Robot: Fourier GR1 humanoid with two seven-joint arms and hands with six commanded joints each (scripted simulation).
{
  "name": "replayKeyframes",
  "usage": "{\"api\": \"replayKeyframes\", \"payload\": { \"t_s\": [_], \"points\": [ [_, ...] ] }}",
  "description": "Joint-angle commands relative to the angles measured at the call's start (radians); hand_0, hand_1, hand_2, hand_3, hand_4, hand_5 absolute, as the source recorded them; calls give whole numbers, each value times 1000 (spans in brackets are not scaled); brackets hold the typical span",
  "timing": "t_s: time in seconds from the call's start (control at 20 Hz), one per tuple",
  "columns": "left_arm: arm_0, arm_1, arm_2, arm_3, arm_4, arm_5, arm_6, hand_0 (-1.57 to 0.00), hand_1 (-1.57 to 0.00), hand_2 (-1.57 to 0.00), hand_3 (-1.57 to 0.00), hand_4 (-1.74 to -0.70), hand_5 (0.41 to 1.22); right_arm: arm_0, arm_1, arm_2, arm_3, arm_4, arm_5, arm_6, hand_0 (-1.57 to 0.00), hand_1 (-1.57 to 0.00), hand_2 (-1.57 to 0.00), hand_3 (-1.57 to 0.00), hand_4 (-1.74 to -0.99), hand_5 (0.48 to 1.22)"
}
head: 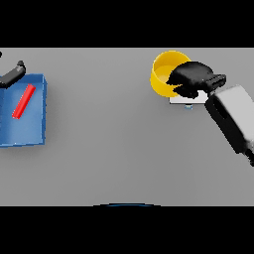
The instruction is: Pick up the red beaker and tilt it to pour out 1 green nut into yellow bowl. Pick up the yellow bowl and place it on the metallic measuring scale.
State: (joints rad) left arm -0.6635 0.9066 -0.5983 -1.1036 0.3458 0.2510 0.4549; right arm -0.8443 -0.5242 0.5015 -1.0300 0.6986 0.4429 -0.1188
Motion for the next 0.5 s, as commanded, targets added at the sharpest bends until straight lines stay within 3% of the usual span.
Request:
{"api": "replayKeyframes", "payload": {
  "t_s": [0.0, 0.05, 0.15, 0.45],
  "points": [
    [5, 9, 8, -13, 8, 5, 0, 1, 1, 1, 1, -808, 752, -9, -4, 0, 26, 1, -7, -32, -1565, -1554, -1571, -1328, -1725, 1221],
    [9, 17, 6, -22, 4, 9, 4, 1, 1, 1, 1, -812, 755, -8, -13, -12, 71, 5, -24, -35, -1567, -1533, -1571, -1376, -1726, 1221],
    [21, 26, 2, -62, 12, 19, 34, 1, 1, 1, 1, -819, 762, -9, -13, -26, 143, 16, -52, 10, -1540, -1460, -1525, -1446, -1727, 1221],
    [23, 16, 2, -53, 15, 25, 55, 1, 1, 1, 1, -842, 775, -33, -5, -40, 285, 28, -98, -24, -1500, -1344, -1429, -1538, -1730, 1221]
  ]
}}
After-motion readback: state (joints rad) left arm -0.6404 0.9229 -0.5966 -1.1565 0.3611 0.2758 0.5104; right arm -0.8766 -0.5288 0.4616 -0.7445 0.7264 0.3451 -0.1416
